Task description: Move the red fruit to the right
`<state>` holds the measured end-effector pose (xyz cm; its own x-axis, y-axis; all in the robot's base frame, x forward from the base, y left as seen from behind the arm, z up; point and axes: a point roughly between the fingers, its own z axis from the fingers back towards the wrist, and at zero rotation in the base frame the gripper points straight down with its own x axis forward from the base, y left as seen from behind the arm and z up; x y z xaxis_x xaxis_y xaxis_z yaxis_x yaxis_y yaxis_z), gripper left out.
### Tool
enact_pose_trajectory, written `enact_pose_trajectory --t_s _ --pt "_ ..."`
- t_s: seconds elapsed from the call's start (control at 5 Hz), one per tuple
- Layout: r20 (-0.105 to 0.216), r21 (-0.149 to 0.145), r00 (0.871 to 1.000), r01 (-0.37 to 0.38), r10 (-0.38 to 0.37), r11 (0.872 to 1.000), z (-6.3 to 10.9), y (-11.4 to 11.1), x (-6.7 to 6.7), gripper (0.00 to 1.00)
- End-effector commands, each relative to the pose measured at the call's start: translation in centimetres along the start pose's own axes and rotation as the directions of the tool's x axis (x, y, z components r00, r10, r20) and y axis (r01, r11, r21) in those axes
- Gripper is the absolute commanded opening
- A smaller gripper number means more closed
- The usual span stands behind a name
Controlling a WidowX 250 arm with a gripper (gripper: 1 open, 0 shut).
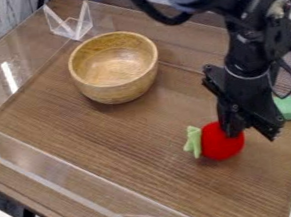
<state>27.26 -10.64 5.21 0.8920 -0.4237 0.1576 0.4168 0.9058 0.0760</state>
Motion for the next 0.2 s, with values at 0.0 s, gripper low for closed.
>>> enact_pose_trajectory --t_s 0.0 --pt "0.051 0.003 0.998 -0.04 0.04 0.999 1.14 -0.25 1.3 1.0"
